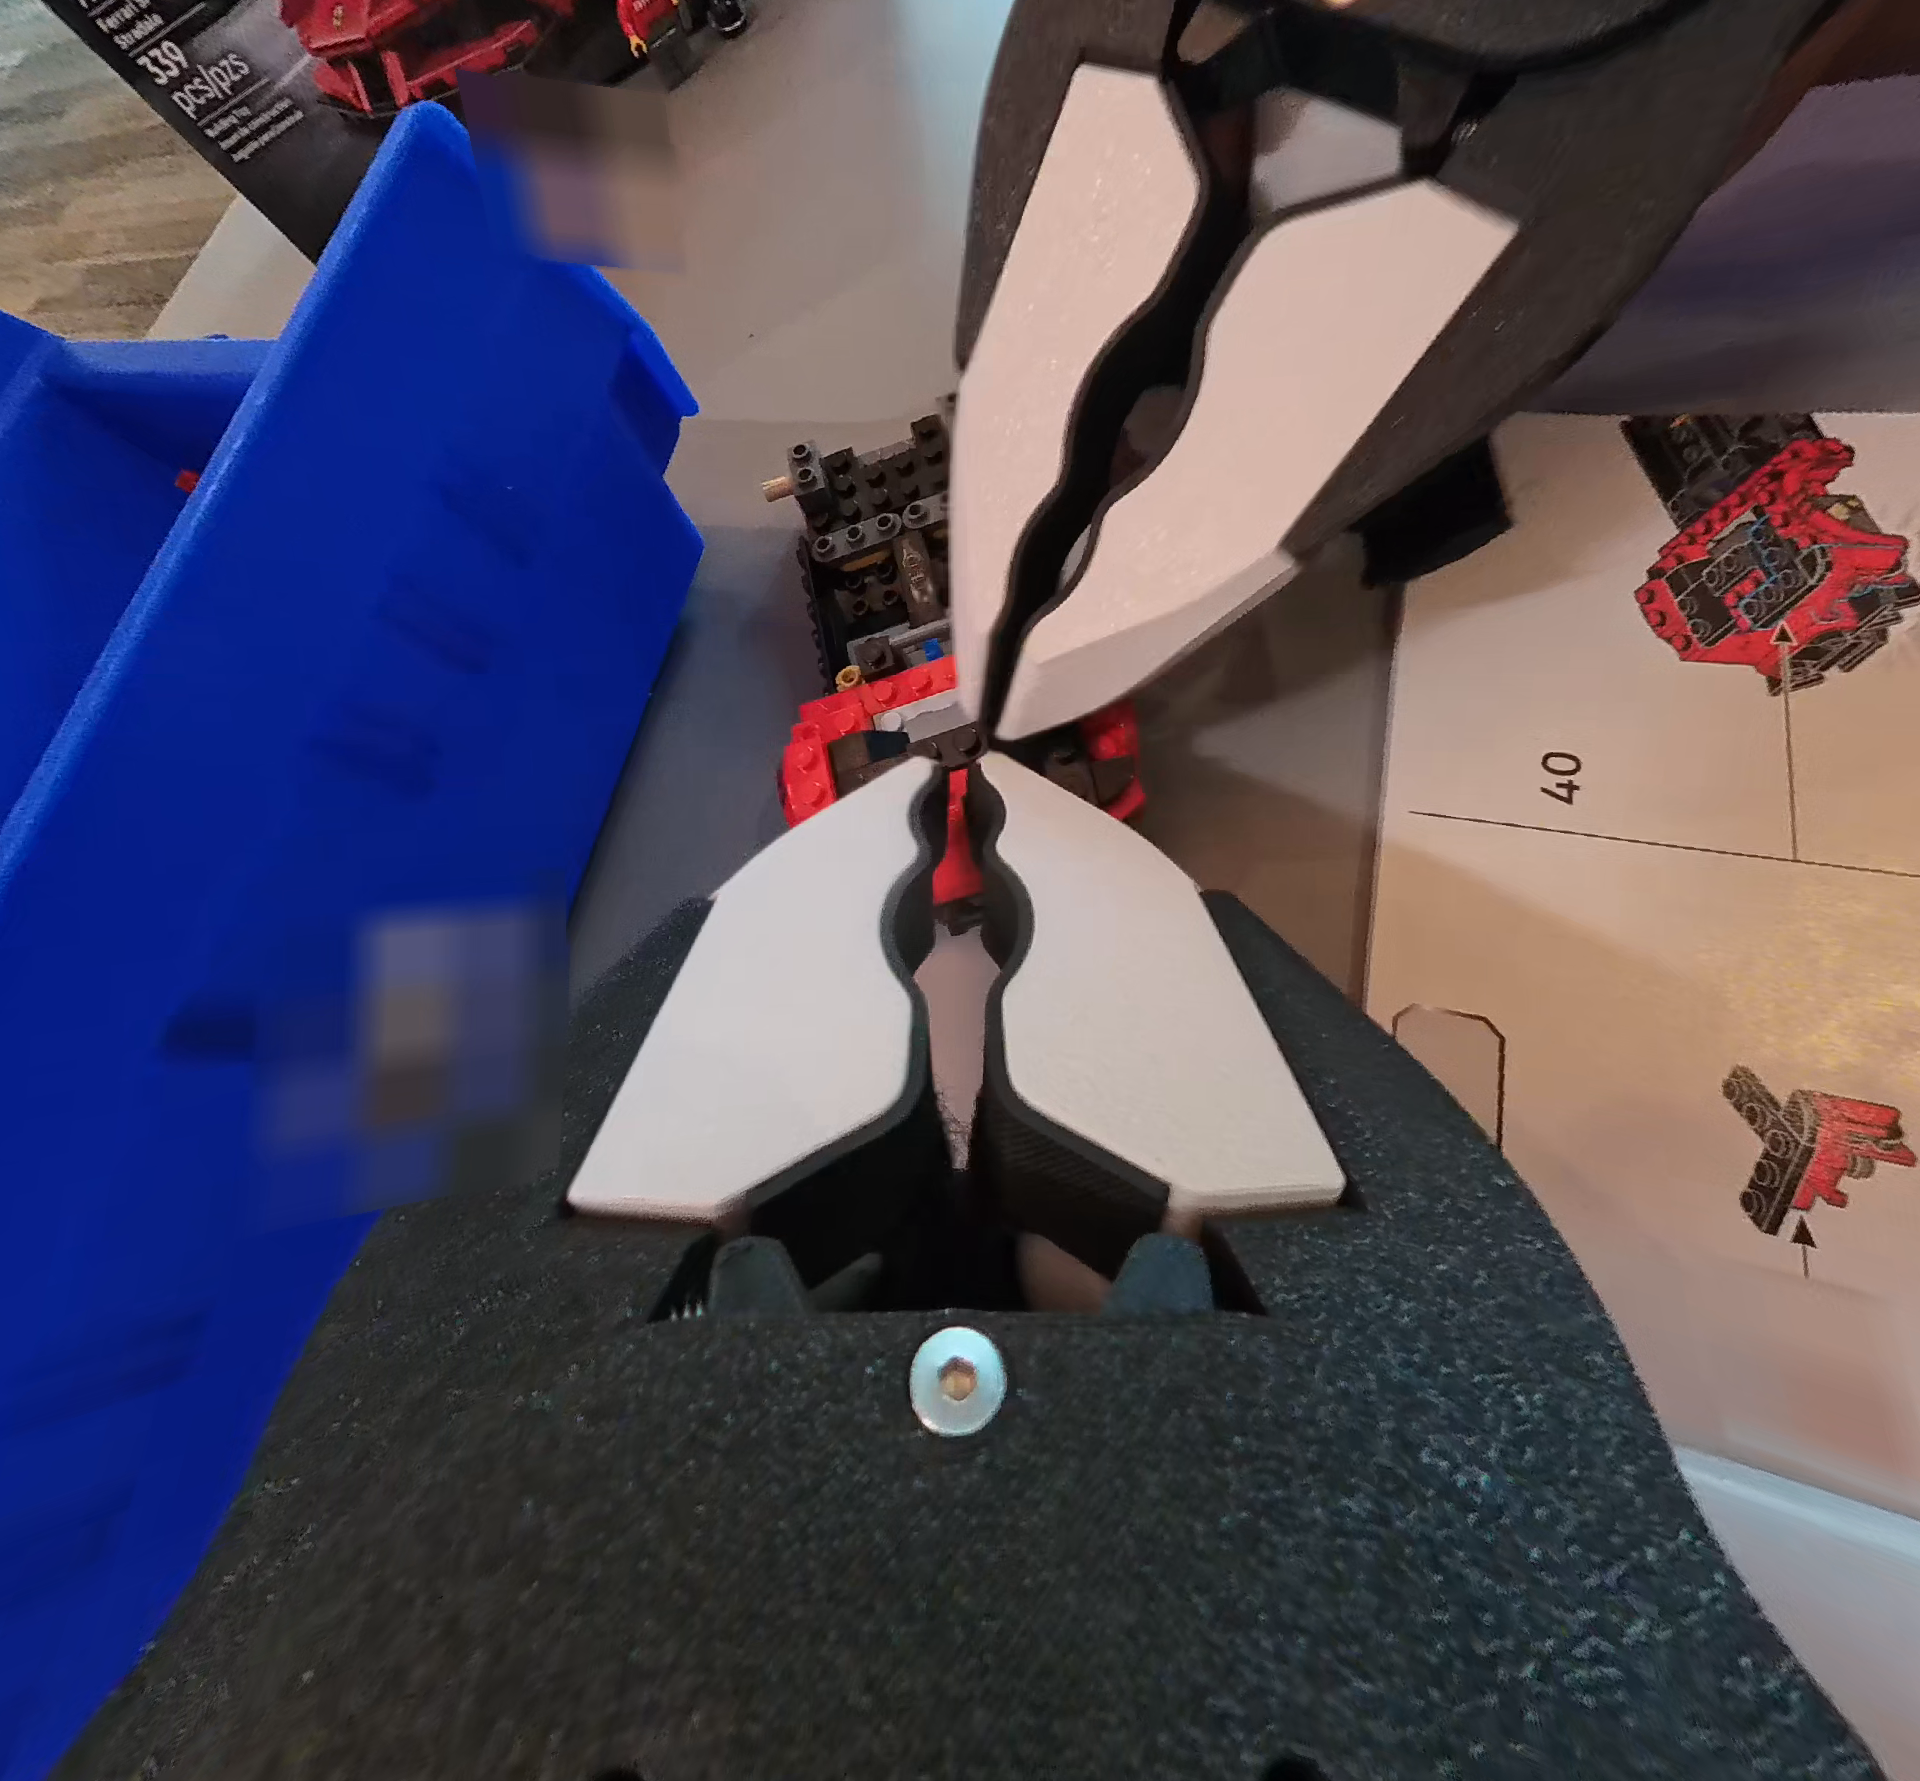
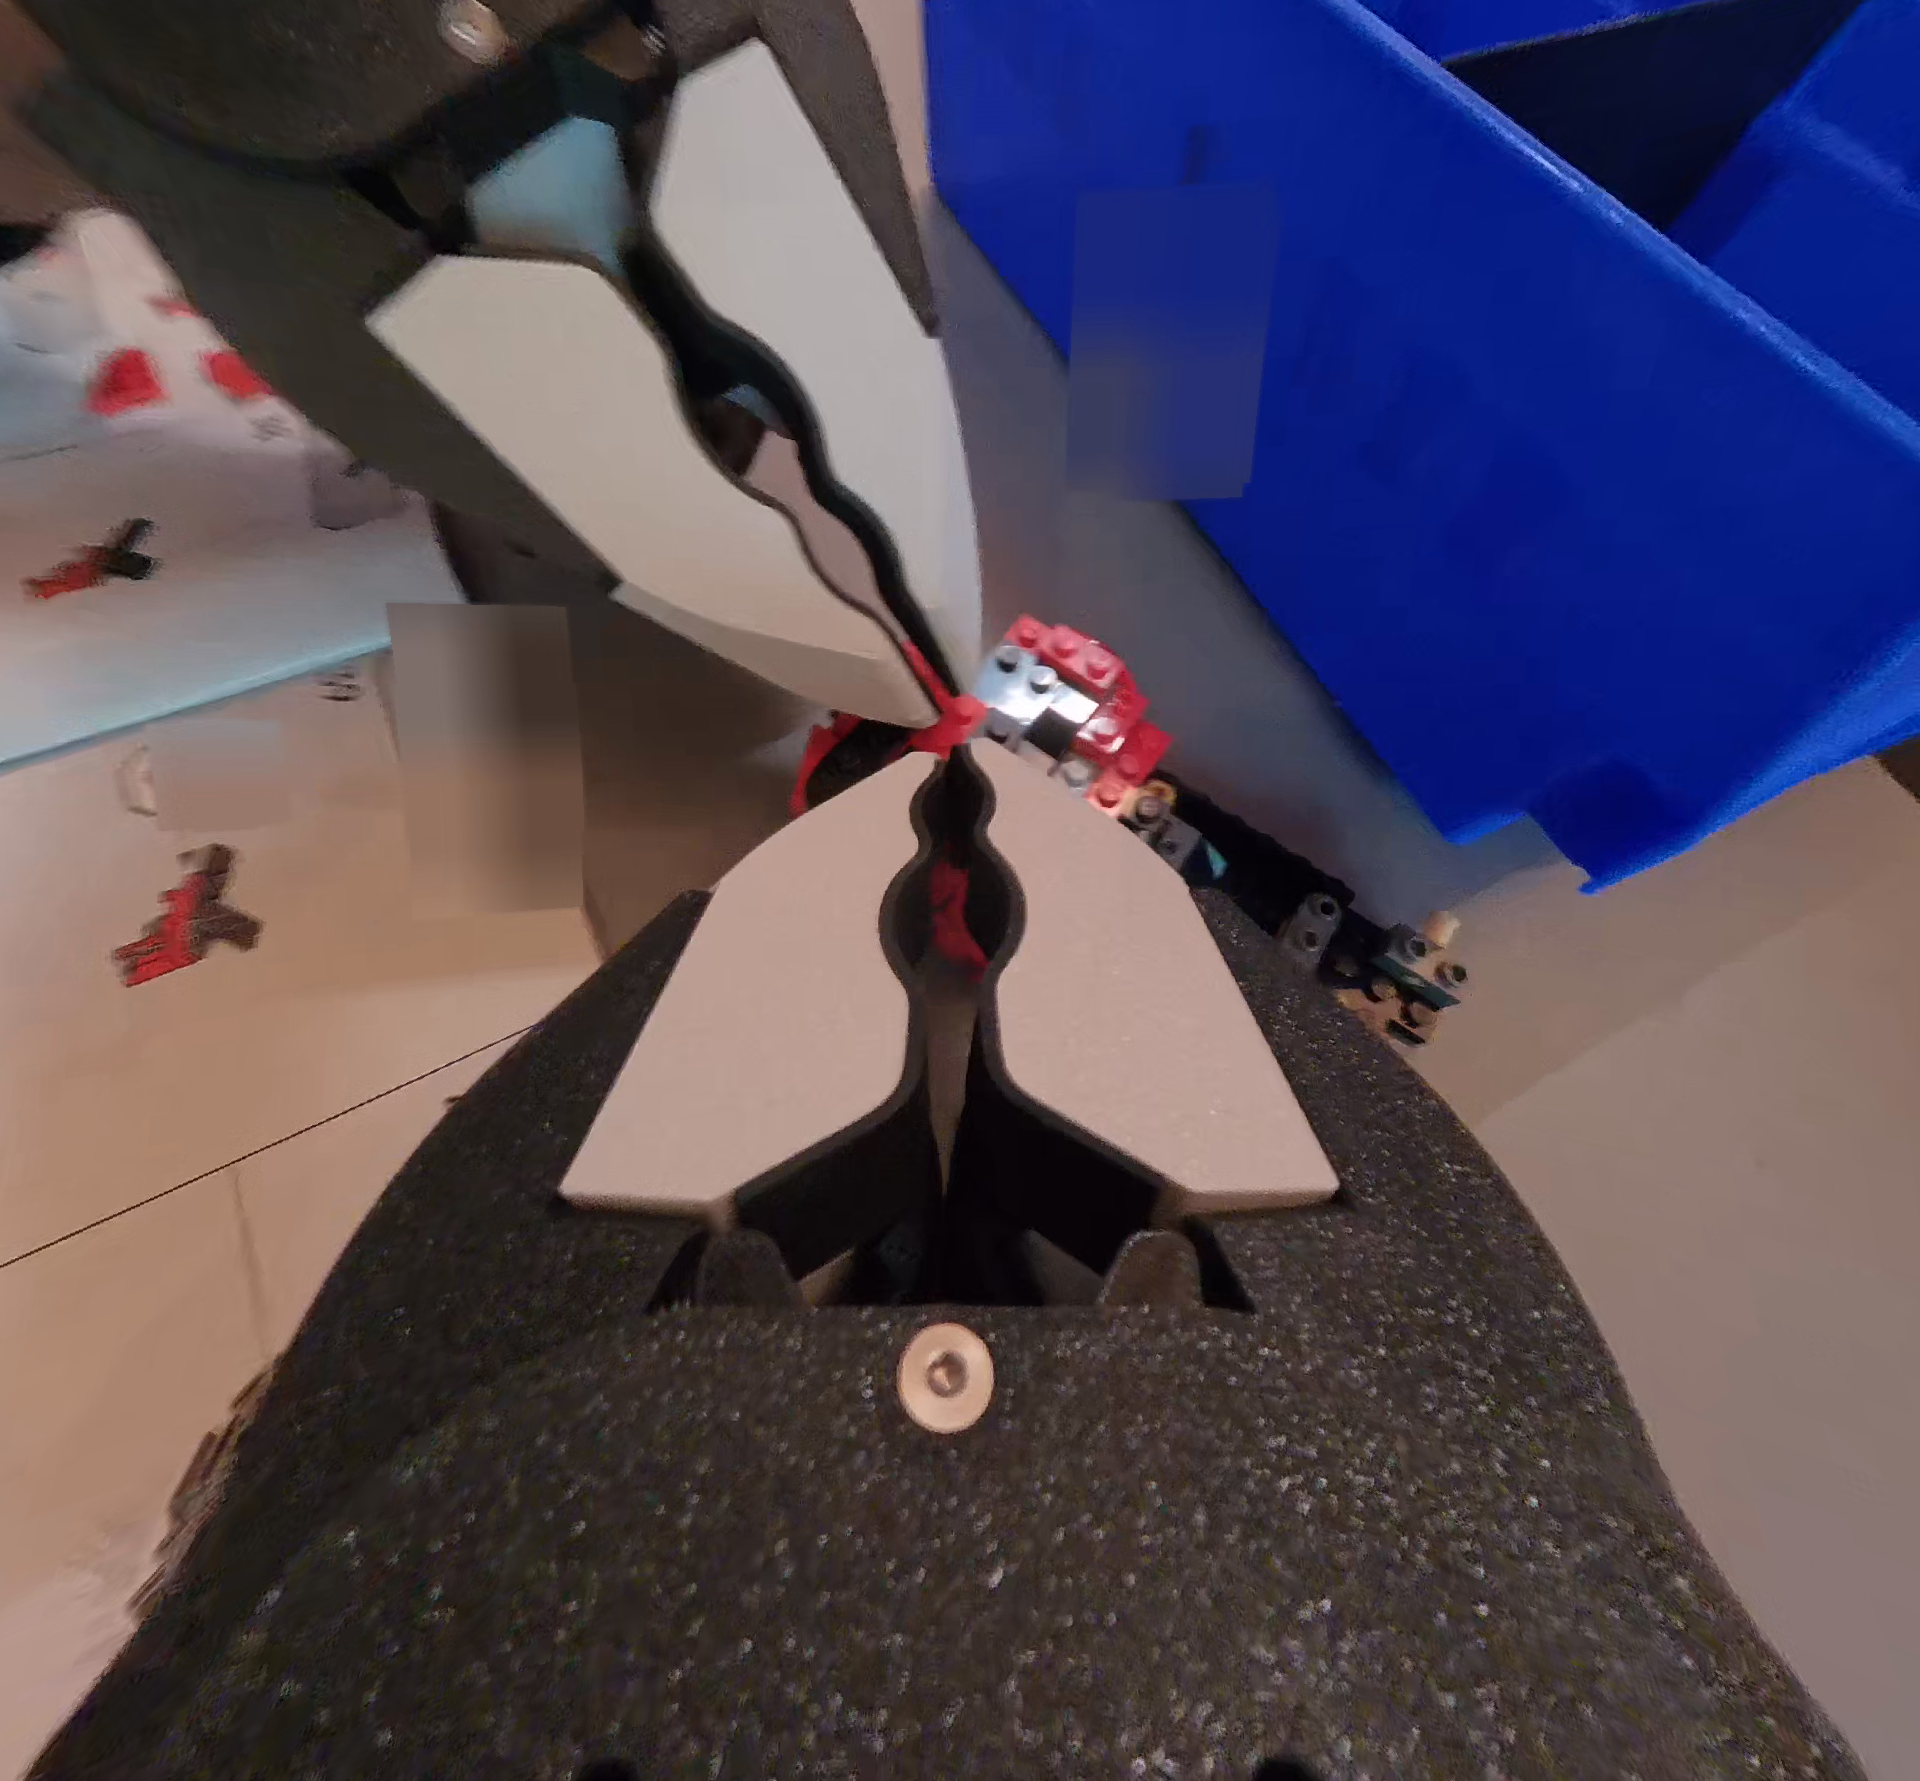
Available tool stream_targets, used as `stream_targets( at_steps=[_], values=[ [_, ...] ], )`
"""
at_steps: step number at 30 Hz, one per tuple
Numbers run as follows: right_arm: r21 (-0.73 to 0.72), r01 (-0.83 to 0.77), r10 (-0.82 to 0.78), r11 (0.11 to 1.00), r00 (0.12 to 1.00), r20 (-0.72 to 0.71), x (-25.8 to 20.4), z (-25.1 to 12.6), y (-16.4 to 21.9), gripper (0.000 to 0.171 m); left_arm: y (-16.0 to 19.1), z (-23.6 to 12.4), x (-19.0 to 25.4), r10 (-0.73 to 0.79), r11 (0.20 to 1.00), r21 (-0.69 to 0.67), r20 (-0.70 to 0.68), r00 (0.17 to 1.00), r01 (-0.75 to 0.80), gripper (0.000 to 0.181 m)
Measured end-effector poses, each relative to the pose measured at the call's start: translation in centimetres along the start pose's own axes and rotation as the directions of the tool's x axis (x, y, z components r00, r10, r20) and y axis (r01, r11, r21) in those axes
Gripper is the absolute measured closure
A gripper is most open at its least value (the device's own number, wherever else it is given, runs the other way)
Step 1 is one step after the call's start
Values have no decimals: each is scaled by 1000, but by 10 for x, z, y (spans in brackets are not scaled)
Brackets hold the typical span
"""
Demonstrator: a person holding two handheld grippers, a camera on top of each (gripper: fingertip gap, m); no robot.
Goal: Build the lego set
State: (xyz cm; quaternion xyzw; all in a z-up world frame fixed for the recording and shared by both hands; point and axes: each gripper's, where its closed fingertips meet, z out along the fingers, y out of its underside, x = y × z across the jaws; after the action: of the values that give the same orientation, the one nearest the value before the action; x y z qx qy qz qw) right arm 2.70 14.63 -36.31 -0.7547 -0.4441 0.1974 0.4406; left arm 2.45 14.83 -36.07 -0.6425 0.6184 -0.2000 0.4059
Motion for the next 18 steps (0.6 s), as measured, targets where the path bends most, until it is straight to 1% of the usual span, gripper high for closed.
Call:
stream_targets(
  at_steps=[2,4,8,11,14,16,18],
  values=[
    [-34,33,-34,999,999,-26,1,5,0,171,1,1,2,-6,1000,-7,-12,1000,6,181],
    [-50,63,-63,997,998,-2,-3,6,-1,171,2,2,0,13,1000,-14,2,1000,-13,181],
    [-5,85,-86,996,995,-41,-1,5,-2,171,2,3,-1,-5,1000,5,0,1000,5,181],
    [-14,107,-108,994,993,-53,0,6,-4,171,2,2,-3,-16,1000,12,1,1000,16,181],
    [8,85,-85,996,995,-59,2,6,-4,171,3,-6,-12,-15,1000,21,19,1000,14,179],
    [10,57,-56,998,996,-67,5,5,-4,169,2,-13,-15,-34,999,39,5,999,34,179],
    [46,26,-23,999,998,-62,6,1,-11,164,1,-17,-14,-52,998,47,-24,998,53,179]
  ],
)
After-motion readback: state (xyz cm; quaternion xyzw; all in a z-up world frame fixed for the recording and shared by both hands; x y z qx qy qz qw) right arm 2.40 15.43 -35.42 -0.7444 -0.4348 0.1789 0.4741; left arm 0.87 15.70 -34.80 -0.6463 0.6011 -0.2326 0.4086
